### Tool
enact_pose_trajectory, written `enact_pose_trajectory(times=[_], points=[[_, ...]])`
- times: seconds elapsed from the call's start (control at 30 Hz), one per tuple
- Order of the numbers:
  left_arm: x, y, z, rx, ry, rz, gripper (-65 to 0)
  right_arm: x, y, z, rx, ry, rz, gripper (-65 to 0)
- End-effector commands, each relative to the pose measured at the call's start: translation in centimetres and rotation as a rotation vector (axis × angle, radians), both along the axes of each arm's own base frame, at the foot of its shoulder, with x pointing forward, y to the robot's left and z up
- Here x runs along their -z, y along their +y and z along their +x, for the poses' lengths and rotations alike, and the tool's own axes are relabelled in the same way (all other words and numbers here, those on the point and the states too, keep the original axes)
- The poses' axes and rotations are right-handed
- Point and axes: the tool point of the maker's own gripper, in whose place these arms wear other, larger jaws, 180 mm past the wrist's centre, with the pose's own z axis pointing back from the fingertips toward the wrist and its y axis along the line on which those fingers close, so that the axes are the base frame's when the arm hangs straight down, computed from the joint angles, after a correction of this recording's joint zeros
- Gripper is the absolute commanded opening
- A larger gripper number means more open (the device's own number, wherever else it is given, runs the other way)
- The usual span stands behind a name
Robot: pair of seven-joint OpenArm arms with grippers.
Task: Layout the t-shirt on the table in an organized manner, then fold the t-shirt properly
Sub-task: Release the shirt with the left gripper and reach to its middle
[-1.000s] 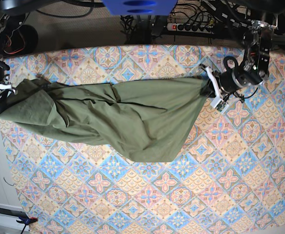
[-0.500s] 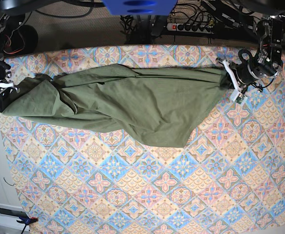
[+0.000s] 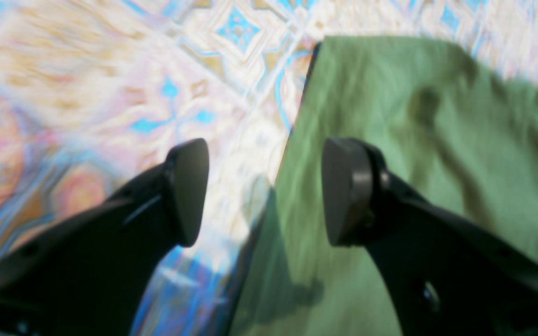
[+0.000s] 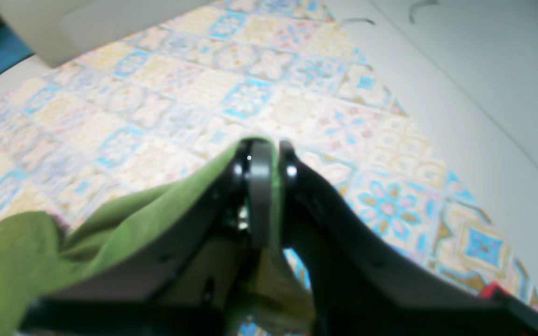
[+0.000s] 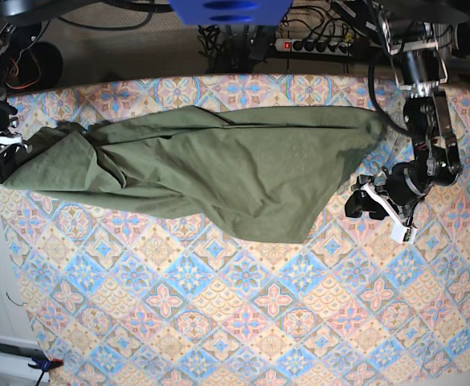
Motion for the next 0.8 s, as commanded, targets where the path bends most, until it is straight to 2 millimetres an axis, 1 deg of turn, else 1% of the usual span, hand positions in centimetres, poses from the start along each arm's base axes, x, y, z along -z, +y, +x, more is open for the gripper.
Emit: enact_pose_trajectory(times=[0.0, 0.07, 0.13, 0.17, 0.23, 0.27, 0.33, 0.37, 0.47, 0.53, 0.57, 0.6, 0.67, 0.77], points=[[-1.9, -0.4, 2.6, -0.007, -0.065, -0.044, -27.2, -2.0, 0.3, 0.9, -0.023, -0.069, -0.021, -64.0], [-1.3, -2.1, 4.7, 0.005, -0.039, -0.098, -27.2, -1.9, 0.7, 1.2, -0.036, -0.070, -0.016, -64.0], [-1.2, -3.6, 6.4, 0.023, -0.045, -0.120, -27.2, -2.0, 1.0, 1.5, -0.046, -0.076, -0.012, -64.0], [-0.8, -4.4, 7.0, 0.033, -0.044, -0.123, -27.2, -2.0, 1.3, 1.7, -0.052, -0.079, -0.009, -64.0], [-0.5, -7.0, 8.3, 0.078, -0.059, -0.113, -27.2, -1.9, 1.8, 2.1, -0.067, -0.080, -0.004, -64.0], [0.2, -7.9, 8.6, 0.095, -0.049, -0.102, -27.2, -1.8, 1.9, 2.1, -0.071, -0.077, -0.003, -64.0], [1.7, -9.8, 8.6, 0.135, -0.009, -0.088, -27.2, -1.8, 2.0, 2.2, -0.074, -0.077, -0.002, -64.0], [2.0, -10.4, 8.6, 0.149, 0.001, -0.083, -27.2, -1.8, 2.0, 2.2, -0.074, -0.077, -0.002, -64.0], [3.1, -11.2, 8.0, 0.175, 0.037, -0.070, -27.2, -1.8, 2.0, 2.2, -0.074, -0.077, -0.002, -64.0], [3.4, -11.6, 7.7, 0.192, 0.044, -0.061, -27.3, -1.8, 2.0, 2.2, -0.074, -0.077, -0.002, -64.0], [3.7, -11.8, 7.5, 0.202, 0.053, -0.055, -28.5, -1.8, 2.0, 2.1, -0.072, -0.077, -0.003, -64.0], [3.8, -12.0, 7.3, 0.211, 0.057, -0.053, -31.3, -1.8, 2.0, 2.1, -0.072, -0.077, -0.003, -64.0], [3.9, -12.3, 7.1, 0.226, 0.063, -0.048, -42.5, -1.8, 2.0, 2.1, -0.072, -0.077, -0.003, -64.0], [3.9, -12.3, 7.1, 0.224, 0.062, -0.048, -64.8, -1.8, 2.0, 2.1, -0.072, -0.077, -0.003, -64.0]])
